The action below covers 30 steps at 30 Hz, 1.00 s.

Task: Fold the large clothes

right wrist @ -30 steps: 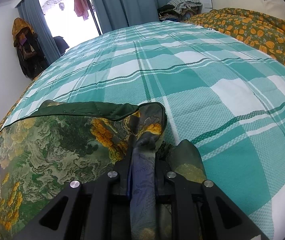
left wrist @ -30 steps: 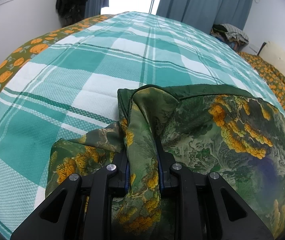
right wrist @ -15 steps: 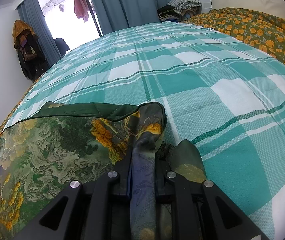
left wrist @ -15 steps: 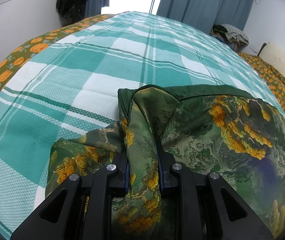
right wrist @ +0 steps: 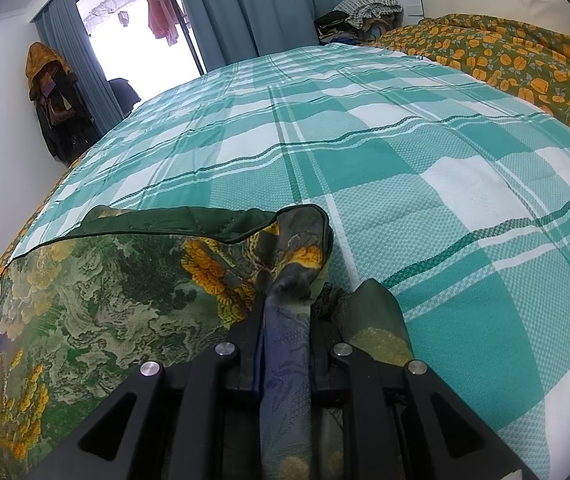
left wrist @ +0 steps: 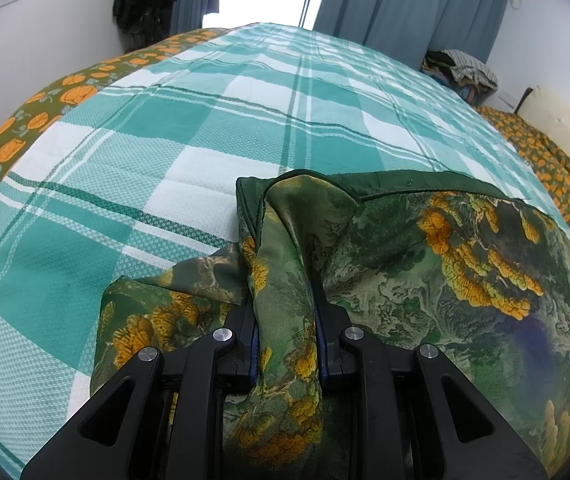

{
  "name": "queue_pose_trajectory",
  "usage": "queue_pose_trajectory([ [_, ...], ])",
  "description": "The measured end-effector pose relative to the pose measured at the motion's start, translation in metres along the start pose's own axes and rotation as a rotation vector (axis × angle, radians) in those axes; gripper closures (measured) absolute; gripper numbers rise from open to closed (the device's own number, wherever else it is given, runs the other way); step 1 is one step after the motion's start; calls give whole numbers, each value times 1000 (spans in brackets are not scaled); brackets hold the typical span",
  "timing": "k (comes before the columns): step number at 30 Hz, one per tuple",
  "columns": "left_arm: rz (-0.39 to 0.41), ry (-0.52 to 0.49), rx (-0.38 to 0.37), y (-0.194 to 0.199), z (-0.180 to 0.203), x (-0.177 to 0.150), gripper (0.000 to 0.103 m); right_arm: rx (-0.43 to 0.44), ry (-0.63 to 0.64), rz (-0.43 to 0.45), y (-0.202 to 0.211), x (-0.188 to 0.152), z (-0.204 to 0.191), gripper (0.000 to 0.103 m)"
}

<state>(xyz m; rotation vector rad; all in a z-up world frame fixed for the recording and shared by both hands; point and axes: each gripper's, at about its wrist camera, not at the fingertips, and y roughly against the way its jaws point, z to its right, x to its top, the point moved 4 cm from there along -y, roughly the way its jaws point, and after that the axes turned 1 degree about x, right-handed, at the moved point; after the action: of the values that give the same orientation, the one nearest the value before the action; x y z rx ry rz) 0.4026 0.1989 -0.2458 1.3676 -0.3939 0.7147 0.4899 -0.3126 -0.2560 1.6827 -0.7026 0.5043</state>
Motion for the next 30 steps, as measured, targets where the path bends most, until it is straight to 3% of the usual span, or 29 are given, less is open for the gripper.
queue_pose_trajectory([
  [6, -5, -2, 9, 2, 1, 0, 78, 1, -1, -4, 0, 0, 1, 86],
  [8, -19, -6, 36, 5, 2, 2, 67, 10, -8, -15, 1, 1, 0, 86],
  [12, -69, 10, 69, 23, -2, 16, 33, 58, -59, -65, 7, 13, 7, 86],
  [13, -57, 8, 70, 36, -2, 19, 30, 64, -68, -68, 11, 17, 9, 83],
  [15, -23, -8, 59, 61, -2, 24, 30, 54, -79, -41, 30, 29, 12, 67],
  [16, 2, -46, 50, 81, 6, 25, 29, 37, -75, -4, 45, 36, 14, 52],
  [18, 36, -107, 42, 105, 21, 24, 24, 5, -46, 84, 78, 49, 16, 45],
  [22, 81, -228, -114, 145, 98, 9, 8, 41, 40, 137, 133, 54, 1, 45],
  [25, 10, -314, -218, 128, 167, 3, 8, 172, 90, 94, 149, 32, -29, 45],
  [28, -84, -340, -211, 80, 214, 6, 8, 254, 135, 18, 140, -6, -57, 45],
  [30, -122, -305, -158, 44, 225, 10, 8, 225, 152, -17, 125, -28, -59, 45],
])
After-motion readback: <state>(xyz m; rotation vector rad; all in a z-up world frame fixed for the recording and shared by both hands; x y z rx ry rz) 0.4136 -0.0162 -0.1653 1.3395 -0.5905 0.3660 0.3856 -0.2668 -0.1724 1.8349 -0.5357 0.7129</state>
